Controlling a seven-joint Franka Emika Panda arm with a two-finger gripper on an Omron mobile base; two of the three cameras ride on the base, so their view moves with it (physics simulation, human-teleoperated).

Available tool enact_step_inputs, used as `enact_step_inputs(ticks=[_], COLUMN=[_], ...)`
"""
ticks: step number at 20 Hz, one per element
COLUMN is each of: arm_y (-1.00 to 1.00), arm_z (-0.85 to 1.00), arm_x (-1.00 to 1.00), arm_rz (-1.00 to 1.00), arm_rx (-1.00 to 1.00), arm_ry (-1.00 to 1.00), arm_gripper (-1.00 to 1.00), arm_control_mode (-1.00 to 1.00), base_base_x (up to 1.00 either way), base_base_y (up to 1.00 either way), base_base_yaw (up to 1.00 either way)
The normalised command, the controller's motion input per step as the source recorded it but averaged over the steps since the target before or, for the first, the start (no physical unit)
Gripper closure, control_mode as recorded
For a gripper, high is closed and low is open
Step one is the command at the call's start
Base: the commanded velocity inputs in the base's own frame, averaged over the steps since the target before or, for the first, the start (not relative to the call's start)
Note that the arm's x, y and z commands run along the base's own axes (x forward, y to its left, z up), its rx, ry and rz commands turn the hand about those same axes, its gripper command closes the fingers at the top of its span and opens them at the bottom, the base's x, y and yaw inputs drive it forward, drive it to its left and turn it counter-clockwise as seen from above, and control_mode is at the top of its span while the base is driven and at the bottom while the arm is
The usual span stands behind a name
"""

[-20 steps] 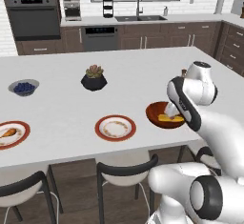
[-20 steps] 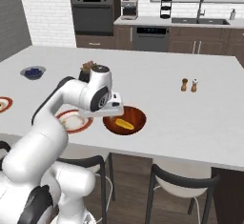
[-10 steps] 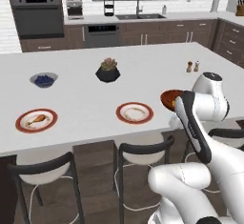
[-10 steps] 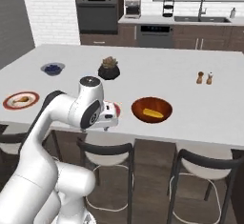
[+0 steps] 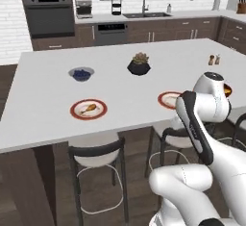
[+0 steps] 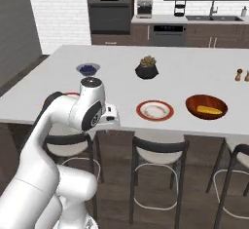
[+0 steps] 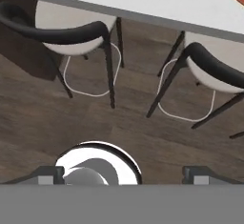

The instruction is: Pick the chicken drumstick and corn from their plates and place them in the bowl. Then put the bowl in the fridge.

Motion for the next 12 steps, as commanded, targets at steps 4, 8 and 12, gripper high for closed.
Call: enact_step_inputs(ticks=[4, 8, 12], arm_y=[0.00, 0.00, 0.00], arm_z=[0.00, 0.00, 0.00], arm_x=[0.00, 0.00, 0.00], arm_rz=[0.00, 0.00, 0.00], arm_rx=[0.00, 0.00, 0.00], arm_ry=[0.00, 0.00, 0.00], arm_gripper=[-1.00, -1.00, -1.00], arm_control_mode=[1.00, 1.00, 1.00], base_base_x=[0.13, 0.35, 1.00], base_base_y=[1.00, 1.00, 0.67], base_base_yaw=[-0.07, -0.02, 0.06])
